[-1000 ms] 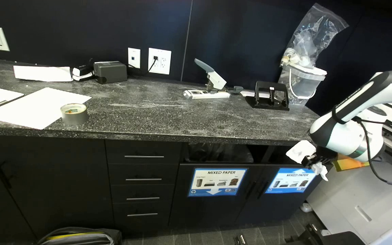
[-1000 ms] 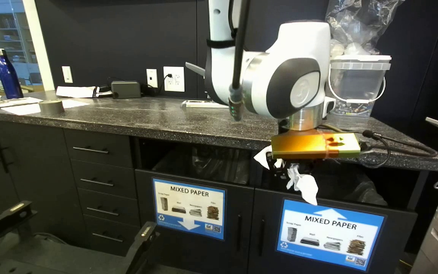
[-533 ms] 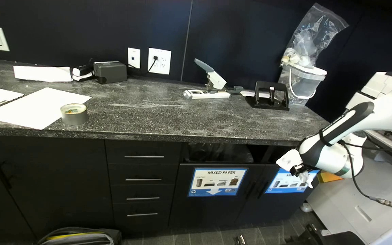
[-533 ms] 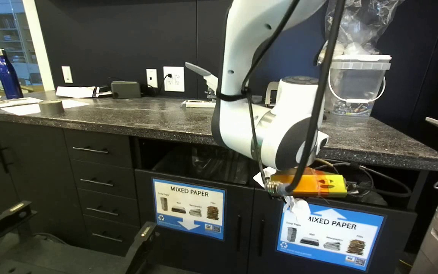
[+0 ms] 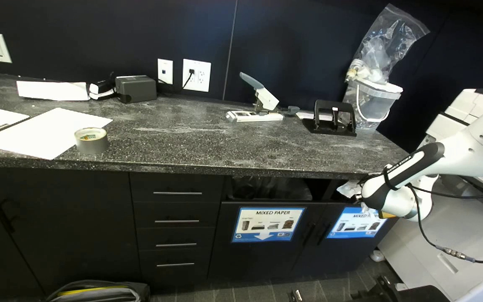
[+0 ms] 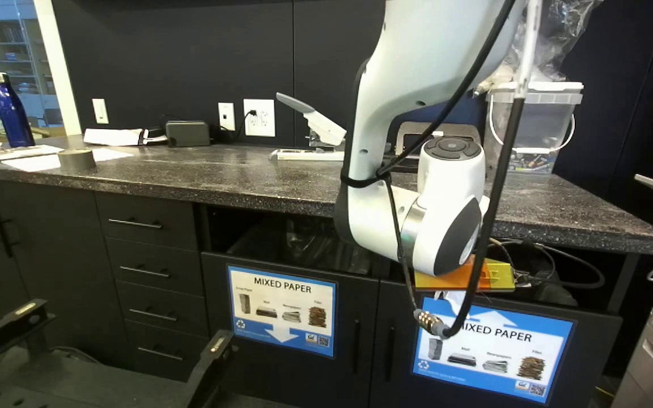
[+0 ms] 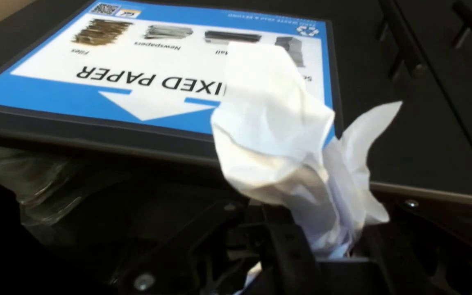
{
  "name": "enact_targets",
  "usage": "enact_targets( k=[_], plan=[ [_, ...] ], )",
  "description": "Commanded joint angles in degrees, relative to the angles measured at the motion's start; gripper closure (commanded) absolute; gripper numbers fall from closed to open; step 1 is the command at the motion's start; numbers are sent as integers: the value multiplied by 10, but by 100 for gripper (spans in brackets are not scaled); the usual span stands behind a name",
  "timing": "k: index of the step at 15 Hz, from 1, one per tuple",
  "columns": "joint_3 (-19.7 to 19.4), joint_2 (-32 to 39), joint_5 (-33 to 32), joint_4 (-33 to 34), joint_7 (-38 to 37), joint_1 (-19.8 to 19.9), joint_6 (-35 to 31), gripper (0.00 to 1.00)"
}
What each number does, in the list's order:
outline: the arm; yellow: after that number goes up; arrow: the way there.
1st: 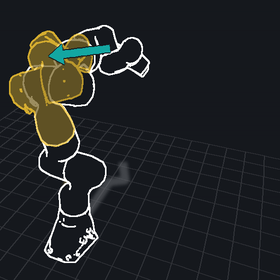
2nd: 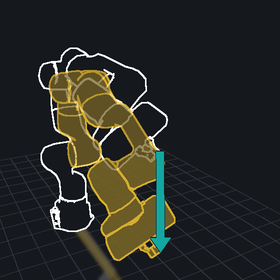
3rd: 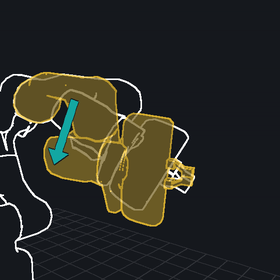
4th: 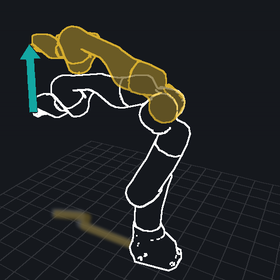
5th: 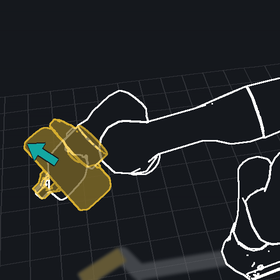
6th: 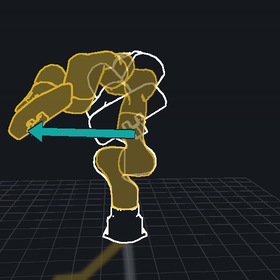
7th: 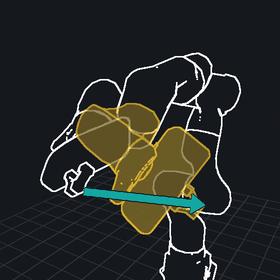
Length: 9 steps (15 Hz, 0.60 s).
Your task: Put the papers in the bin to the left
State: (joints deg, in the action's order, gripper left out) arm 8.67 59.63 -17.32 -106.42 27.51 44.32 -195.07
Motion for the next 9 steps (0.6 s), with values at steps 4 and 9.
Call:
enact_targets(
  k=[4, 9],
  plan=[
    [4, 83, -54, 92, -103, 12, -111, 93],
    [4, 142, -78, 160, -166, 8, -135, 93]
  ],
)
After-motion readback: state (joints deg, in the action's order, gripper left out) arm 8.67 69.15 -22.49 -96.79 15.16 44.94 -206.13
